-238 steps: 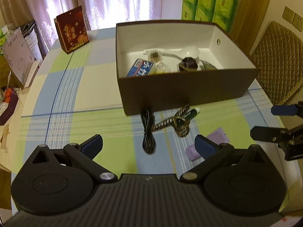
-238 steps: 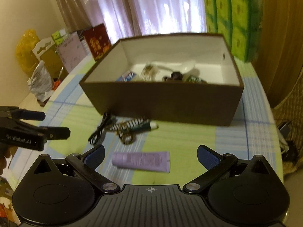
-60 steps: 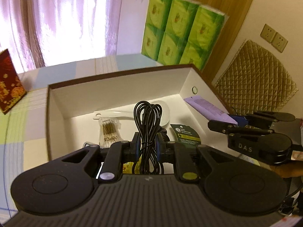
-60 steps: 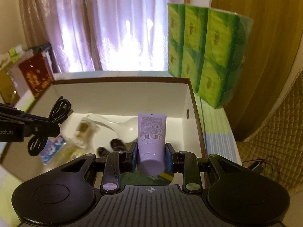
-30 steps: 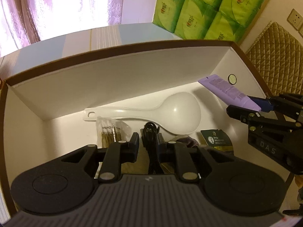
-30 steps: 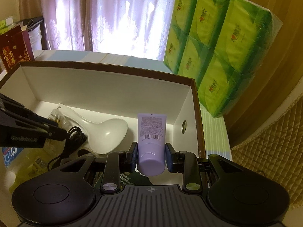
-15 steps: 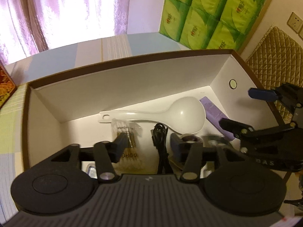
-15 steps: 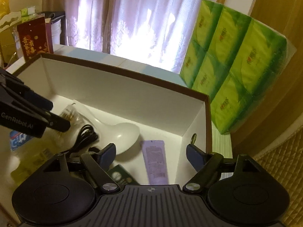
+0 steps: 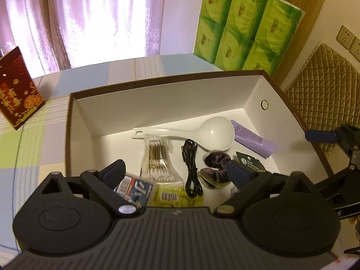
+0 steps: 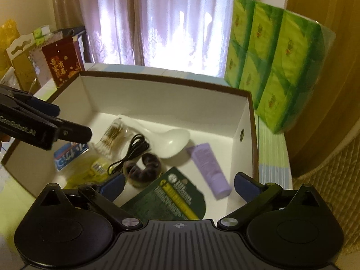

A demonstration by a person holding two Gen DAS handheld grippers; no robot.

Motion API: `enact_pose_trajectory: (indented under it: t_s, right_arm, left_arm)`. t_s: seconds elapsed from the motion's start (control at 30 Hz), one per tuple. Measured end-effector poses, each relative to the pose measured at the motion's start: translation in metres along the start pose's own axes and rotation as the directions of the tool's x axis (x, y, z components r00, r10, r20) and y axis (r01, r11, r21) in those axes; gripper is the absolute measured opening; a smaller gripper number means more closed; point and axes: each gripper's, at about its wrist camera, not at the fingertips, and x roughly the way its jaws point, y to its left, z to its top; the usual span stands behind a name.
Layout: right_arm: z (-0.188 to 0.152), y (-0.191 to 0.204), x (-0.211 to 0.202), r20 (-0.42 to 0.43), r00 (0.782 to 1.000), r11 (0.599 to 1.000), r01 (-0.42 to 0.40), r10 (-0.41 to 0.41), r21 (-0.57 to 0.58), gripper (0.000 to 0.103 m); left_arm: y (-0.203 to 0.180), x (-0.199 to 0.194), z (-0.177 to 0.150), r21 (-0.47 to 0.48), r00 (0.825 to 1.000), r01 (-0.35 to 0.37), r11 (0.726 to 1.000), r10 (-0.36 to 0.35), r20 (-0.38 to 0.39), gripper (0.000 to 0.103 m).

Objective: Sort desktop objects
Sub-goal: 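Open both grippers to drop the cable and purple tube into the box, then lift both open grippers out of the box and move toward the strap and lip gel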

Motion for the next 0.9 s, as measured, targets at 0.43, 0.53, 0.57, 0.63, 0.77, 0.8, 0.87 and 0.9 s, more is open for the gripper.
enact_pose_trajectory:
  t_s: [0.43, 0.53, 0.57, 0.63, 0.77, 0.8, 0.87, 0.9]
  right_arm:
    - [-0.015, 0.016, -0.037, 0.024, 1.000, 1.000, -0.006, 0.005, 0.025, 0.101]
    - [-0.017, 0.019, -0.047, 0.037, 0.999, 0.999, -0.009, 0.007, 0.031, 0.101]
    - [-0.018, 0.020, -0.051, 0.042, 0.999, 0.999, -0.010, 0.008, 0.032, 0.101]
    - [-0.020, 0.023, -0.057, 0.050, 0.999, 0.999, -0.012, 0.010, 0.034, 0.101]
    - [-0.026, 0.027, -0.070, 0.065, 0.998, 0.999, -0.013, 0.011, 0.040, 0.101]
    - [-0.029, 0.028, -0.074, 0.069, 0.998, 0.999, -0.015, 0.012, 0.042, 0.101]
    - [-0.033, 0.030, -0.080, 0.075, 0.997, 0.999, -0.018, 0.015, 0.044, 0.101]
    - [-0.035, 0.031, -0.084, 0.079, 0.997, 0.999, -0.019, 0.016, 0.045, 0.101]
  left_arm:
    - [-0.003, -0.052, -0.032, -0.056, 0.999, -0.034, 0.998, 0.036, 0.029, 0.098]
    - [-0.006, -0.065, -0.038, -0.058, 0.998, -0.046, 0.997, 0.048, 0.040, 0.098]
    - [-0.008, -0.068, -0.041, -0.057, 0.998, -0.051, 0.997, 0.053, 0.042, 0.098]
    - [-0.011, -0.075, -0.045, -0.056, 0.997, -0.057, 0.997, 0.060, 0.046, 0.098]
    - [-0.019, -0.089, -0.056, -0.058, 0.997, -0.061, 0.996, 0.064, 0.051, 0.098]
    - [-0.021, -0.092, -0.059, -0.058, 0.997, -0.061, 0.996, 0.064, 0.052, 0.098]
    - [-0.025, -0.099, -0.066, -0.060, 0.997, -0.060, 0.996, 0.063, 0.053, 0.098]
    - [-0.027, -0.101, -0.069, -0.063, 0.997, -0.060, 0.996, 0.064, 0.054, 0.098]
